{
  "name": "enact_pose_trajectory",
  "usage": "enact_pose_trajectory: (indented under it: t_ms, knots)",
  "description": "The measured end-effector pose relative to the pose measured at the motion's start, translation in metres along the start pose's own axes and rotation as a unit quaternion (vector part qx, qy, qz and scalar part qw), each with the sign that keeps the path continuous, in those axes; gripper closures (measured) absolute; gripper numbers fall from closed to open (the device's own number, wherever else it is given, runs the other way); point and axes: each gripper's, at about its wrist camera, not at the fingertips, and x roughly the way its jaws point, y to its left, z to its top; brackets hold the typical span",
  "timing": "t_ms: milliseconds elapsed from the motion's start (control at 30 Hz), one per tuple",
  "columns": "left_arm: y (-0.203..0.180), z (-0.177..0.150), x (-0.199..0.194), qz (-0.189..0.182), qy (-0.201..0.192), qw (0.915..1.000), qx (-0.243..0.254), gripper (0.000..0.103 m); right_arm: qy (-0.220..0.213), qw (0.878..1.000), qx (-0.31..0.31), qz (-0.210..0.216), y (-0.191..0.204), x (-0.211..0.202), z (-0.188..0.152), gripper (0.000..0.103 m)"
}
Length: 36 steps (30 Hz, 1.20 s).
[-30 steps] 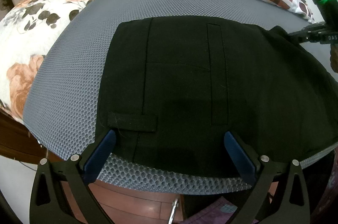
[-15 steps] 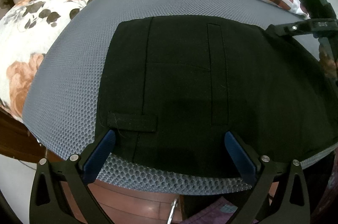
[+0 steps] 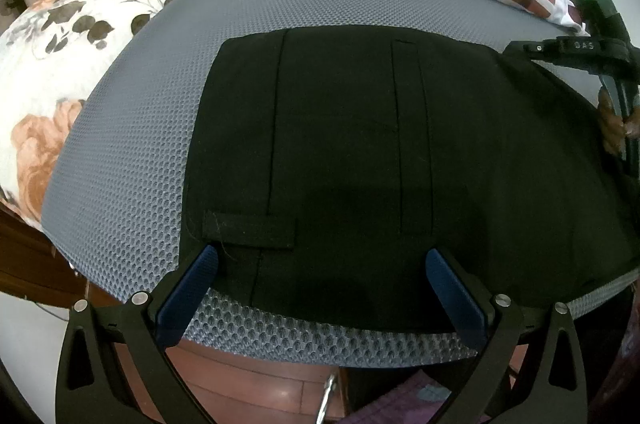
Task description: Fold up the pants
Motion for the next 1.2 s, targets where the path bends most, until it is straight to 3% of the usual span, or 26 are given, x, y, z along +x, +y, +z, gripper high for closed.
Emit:
enact_pose_trajectory:
  t_ms: [67,200,300,433,467,533,600,633,667,700,733,833,1067,1200]
  knots:
    - [0.001,0.0,0.0,0.0,-0.001,1.0,0.001,0.0,0.011,0.997,0.046,0.053,-0.016,-0.001,0.0,0.1]
    - [0.002,0.0,0.0,0.0,-0.001,1.0,0.001,0.0,0.025,0.993,0.058,0.097,-0.024,-0.004,-0.004,0.097]
    - [0.003,0.0,0.0,0.001,-0.002,1.0,0.002,0.0,0.033,0.995,0.042,0.088,-0.02,-0.002,-0.006,0.097]
    - [0.002,-0.001,0.0,0.001,-0.001,1.0,0.001,0.0,0.041,0.992,0.072,0.096,-0.03,0.001,0.001,0.094]
    - [0.001,-0.001,0.0,0.002,-0.001,1.0,0.001,0.0,0.035,0.992,0.08,0.094,-0.035,-0.002,0.002,0.09]
    - [0.002,-0.001,0.0,0.002,-0.002,1.0,0.002,0.0,0.027,0.992,0.083,0.094,-0.035,-0.004,0.006,0.055]
    - [0.002,-0.001,0.0,0.002,-0.002,1.0,0.001,0.0,0.026,0.994,0.061,0.091,-0.021,-0.004,0.007,0.038]
    - [0.002,-0.001,0.0,0.002,-0.002,1.0,0.002,0.0,0.032,0.994,0.049,0.089,-0.013,0.001,0.009,0.037]
    - [0.002,-0.001,0.0,0.002,-0.002,1.0,0.002,0.0,0.039,0.996,0.026,0.08,-0.003,0.007,0.009,0.037]
    - [0.002,-0.001,0.0,0.002,-0.002,1.0,0.002,0.0,0.036,0.998,0.003,0.059,0.005,0.01,0.01,0.044]
    - [0.002,-0.001,0.0,0.002,-0.002,1.0,0.002,0.0,0.031,0.999,-0.025,0.03,0.014,0.014,0.009,0.071]
    - [0.002,-0.001,0.0,0.002,-0.003,1.0,0.003,0.0,0.028,0.999,-0.034,-0.001,0.016,0.02,0.01,0.085]
    - [0.002,-0.001,0.001,0.001,0.0,1.0,0.002,0.0,-0.008,0.993,-0.085,-0.079,0.028,0.018,0.001,0.094]
    - [0.0,-0.003,0.001,0.001,0.003,1.0,0.001,0.0,-0.01,0.989,-0.111,-0.099,0.034,0.023,0.001,0.094]
